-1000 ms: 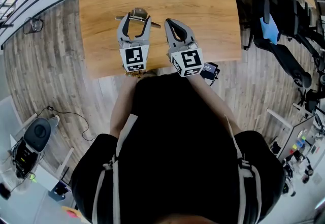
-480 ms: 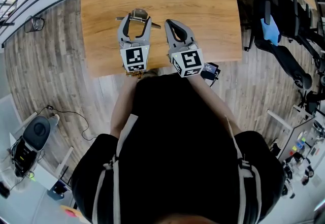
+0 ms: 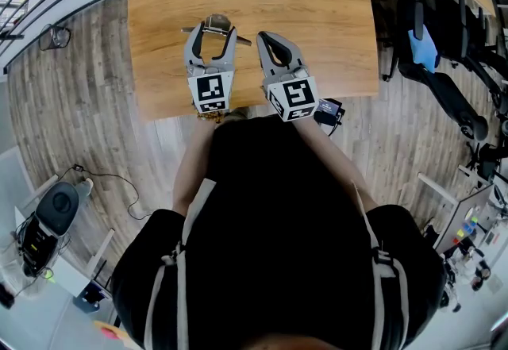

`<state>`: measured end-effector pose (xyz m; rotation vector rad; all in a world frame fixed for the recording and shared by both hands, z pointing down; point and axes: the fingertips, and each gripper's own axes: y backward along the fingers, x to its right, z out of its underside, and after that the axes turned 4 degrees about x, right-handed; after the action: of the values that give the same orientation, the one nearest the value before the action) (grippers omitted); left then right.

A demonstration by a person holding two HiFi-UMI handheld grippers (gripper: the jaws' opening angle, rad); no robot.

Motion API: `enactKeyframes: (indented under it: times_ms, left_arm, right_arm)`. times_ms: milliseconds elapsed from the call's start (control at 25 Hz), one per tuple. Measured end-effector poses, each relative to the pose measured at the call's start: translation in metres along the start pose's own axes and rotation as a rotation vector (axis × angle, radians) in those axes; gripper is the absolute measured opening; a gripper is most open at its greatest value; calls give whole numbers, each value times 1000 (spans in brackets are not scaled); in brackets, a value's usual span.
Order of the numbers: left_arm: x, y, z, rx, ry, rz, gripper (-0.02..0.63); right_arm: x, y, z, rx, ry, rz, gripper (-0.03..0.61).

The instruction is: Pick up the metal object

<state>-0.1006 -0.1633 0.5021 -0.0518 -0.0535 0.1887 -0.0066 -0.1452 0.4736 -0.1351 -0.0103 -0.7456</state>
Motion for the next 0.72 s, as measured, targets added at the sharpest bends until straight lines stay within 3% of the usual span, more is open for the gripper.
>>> enactKeyframes:
  times_ms: [720]
  left_arm:
    - [1, 1, 10, -16, -1, 1, 298]
  right_arm:
    - [-2, 0, 7, -10, -8, -19, 0]
